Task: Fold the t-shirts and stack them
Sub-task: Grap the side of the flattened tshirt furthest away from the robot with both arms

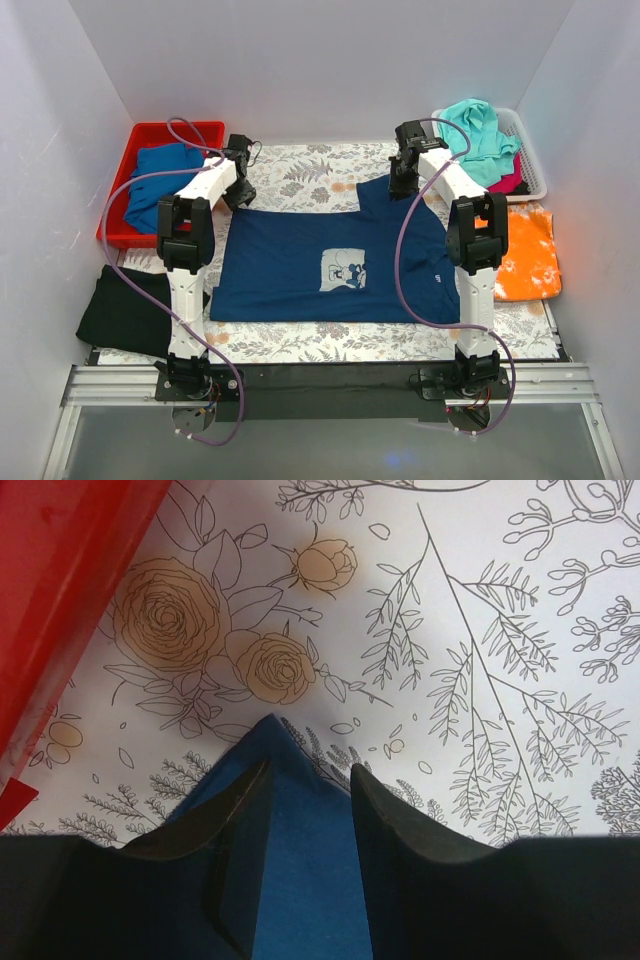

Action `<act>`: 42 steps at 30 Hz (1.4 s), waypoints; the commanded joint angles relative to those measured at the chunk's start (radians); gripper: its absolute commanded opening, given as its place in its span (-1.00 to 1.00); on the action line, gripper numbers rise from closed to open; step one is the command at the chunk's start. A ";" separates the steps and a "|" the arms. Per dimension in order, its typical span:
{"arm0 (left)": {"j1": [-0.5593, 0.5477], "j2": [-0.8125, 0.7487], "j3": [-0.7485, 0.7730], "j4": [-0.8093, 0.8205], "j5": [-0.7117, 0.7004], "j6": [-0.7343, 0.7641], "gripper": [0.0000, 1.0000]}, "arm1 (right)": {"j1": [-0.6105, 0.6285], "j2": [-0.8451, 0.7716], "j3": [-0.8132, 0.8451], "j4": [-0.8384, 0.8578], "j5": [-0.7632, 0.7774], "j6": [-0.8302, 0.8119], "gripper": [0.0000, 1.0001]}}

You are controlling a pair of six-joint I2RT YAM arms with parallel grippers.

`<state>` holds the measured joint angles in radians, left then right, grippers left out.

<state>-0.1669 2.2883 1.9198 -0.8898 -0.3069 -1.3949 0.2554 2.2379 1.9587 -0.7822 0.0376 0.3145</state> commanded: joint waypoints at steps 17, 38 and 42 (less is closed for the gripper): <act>-0.005 0.060 -0.010 -0.034 -0.034 -0.019 -0.88 | 0.001 0.012 0.025 0.005 -0.002 0.000 -0.59; -0.017 0.020 -0.022 -0.038 -0.005 0.033 -1.00 | -0.054 0.246 0.275 0.270 0.263 -0.087 -0.49; -0.017 0.022 -0.008 -0.041 0.000 0.040 -1.00 | -0.062 0.278 0.290 0.316 0.233 -0.106 -0.42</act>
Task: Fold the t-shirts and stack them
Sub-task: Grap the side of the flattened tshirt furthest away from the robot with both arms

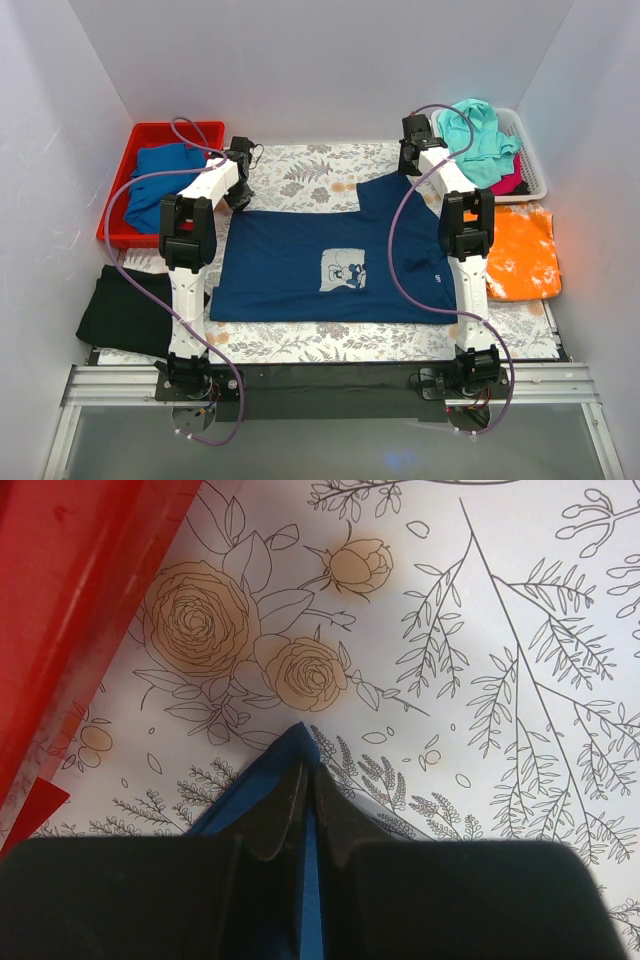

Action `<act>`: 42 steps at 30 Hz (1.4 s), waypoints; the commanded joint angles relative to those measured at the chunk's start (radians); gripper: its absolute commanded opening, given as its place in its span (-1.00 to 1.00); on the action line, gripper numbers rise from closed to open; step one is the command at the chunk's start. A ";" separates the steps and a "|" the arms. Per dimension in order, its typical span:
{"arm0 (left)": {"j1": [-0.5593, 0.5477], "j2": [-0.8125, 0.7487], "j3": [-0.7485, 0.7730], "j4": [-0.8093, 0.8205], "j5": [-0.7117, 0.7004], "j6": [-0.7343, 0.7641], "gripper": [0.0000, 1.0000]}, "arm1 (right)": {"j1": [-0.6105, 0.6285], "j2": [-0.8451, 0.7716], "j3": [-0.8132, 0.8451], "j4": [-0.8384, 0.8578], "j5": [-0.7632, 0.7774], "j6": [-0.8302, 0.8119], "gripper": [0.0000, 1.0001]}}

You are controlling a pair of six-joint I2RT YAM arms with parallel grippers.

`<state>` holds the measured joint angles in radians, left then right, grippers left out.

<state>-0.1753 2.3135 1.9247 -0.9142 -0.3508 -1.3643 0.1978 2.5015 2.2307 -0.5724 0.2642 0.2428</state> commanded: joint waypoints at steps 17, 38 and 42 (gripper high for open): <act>-0.009 0.017 0.036 -0.034 0.053 0.036 -1.00 | -0.029 0.111 0.073 0.082 -0.121 -0.013 -0.56; -0.006 0.012 0.272 -0.068 -0.004 0.039 -1.00 | -0.078 -0.114 0.061 0.069 -0.088 -0.027 -0.97; -0.006 -0.006 0.257 -0.071 -0.017 0.024 -1.00 | -0.087 -0.147 0.057 0.069 -0.103 -0.030 -0.97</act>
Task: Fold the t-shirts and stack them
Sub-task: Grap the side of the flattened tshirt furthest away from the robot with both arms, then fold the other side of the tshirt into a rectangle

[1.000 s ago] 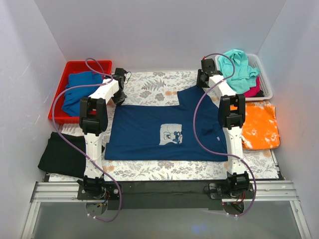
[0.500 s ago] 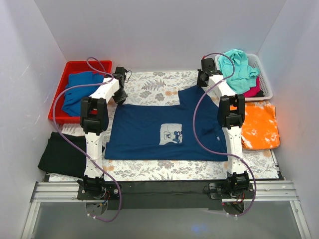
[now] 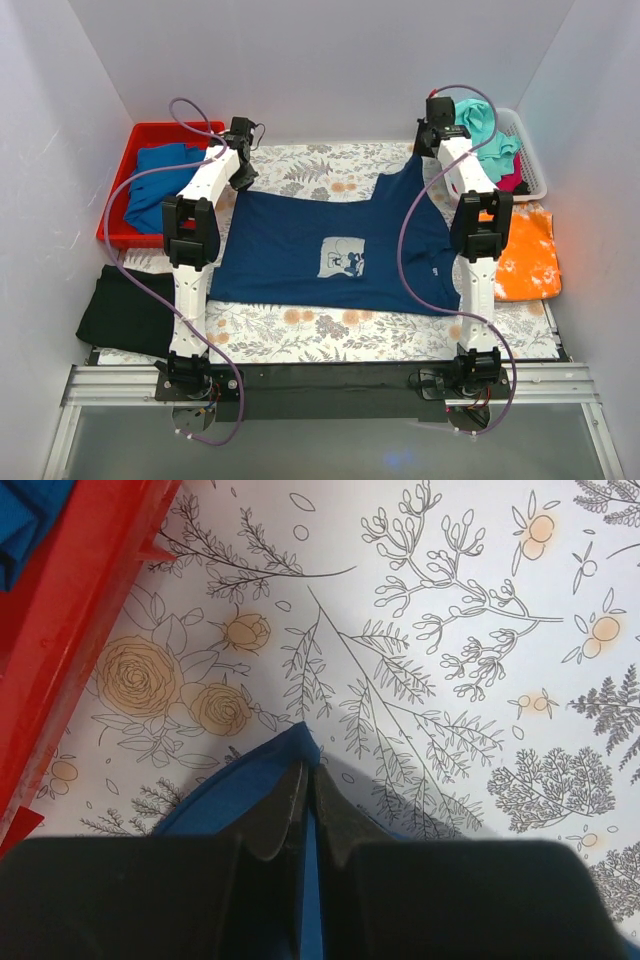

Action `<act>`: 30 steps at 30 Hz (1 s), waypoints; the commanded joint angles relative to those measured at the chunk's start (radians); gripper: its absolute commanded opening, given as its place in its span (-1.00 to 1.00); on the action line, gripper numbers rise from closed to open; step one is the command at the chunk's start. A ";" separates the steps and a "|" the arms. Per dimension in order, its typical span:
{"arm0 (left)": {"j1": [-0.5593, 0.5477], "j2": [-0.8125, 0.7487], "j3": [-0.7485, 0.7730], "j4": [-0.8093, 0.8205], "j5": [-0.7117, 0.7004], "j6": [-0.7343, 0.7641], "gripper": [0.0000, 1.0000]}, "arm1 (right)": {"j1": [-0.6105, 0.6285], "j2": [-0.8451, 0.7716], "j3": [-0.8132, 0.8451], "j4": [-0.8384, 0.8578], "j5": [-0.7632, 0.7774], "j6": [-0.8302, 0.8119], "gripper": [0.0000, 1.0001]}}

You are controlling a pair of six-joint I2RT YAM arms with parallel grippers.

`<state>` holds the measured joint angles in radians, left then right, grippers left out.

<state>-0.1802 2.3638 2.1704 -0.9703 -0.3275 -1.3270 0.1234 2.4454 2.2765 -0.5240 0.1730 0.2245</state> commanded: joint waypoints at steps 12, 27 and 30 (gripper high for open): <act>-0.001 -0.144 -0.072 0.013 -0.087 -0.040 -1.00 | -0.022 -0.255 -0.104 0.021 -0.066 -0.005 -0.97; -0.001 -0.320 -0.317 0.059 -0.090 -0.087 -1.00 | -0.024 -0.615 -0.592 0.024 -0.066 0.015 -0.97; -0.001 -0.348 -0.379 0.067 -0.094 -0.098 -1.00 | -0.024 -0.683 -0.702 0.030 -0.063 0.013 -0.97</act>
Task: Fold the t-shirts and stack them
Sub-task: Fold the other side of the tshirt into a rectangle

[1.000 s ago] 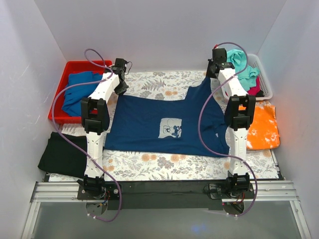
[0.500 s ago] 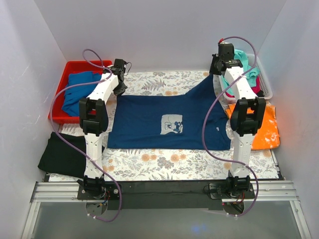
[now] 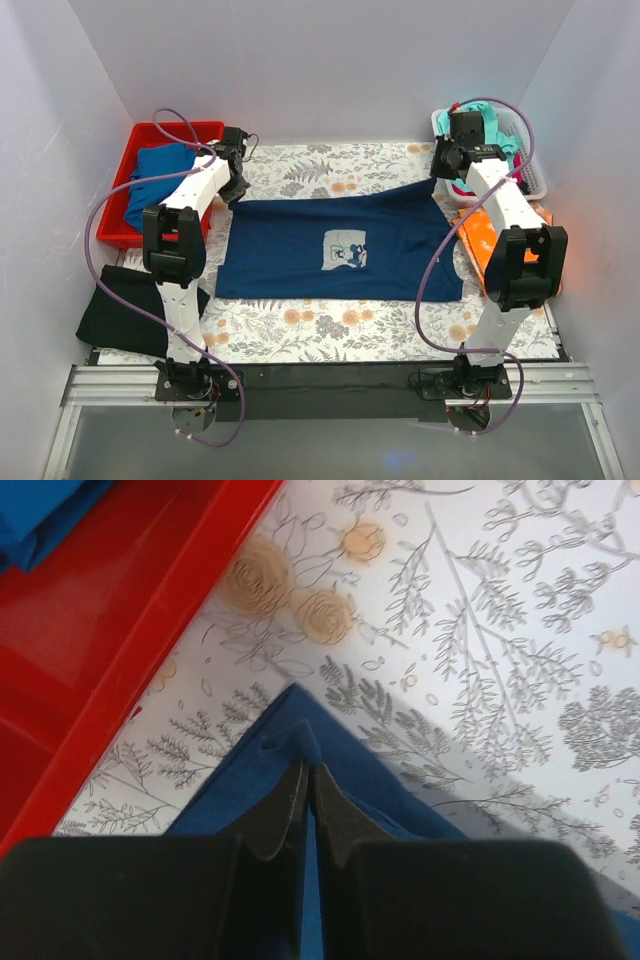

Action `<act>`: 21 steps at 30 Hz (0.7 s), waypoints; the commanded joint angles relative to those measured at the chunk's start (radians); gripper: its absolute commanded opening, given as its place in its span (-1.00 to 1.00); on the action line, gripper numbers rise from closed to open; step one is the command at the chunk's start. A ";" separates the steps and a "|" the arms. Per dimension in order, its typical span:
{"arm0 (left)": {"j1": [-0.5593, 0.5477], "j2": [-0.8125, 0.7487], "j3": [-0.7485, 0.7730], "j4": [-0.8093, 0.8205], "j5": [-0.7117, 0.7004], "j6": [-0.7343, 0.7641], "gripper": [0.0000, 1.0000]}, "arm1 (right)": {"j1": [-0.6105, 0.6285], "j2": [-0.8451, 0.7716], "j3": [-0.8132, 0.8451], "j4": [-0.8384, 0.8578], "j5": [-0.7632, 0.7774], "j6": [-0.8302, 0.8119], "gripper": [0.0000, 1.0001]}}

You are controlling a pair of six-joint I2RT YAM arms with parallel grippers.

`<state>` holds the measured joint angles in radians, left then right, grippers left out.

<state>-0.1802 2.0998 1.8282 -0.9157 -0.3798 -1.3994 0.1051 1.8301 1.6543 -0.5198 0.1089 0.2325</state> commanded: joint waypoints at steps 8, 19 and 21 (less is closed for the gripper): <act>0.008 -0.150 -0.148 0.031 -0.045 -0.044 -1.00 | -0.010 -0.230 -0.315 0.035 0.034 0.013 -0.97; 0.010 -0.152 -0.205 0.061 0.001 -0.039 -1.00 | -0.015 -0.508 -0.548 0.010 0.173 0.041 -0.97; 0.010 -0.147 -0.205 0.067 0.009 -0.039 -1.00 | -0.015 -0.537 -0.562 -0.005 0.222 0.048 -0.97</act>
<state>-0.1780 1.9938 1.6131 -0.8677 -0.3660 -1.4334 0.0978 1.3529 1.1069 -0.5270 0.2268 0.2642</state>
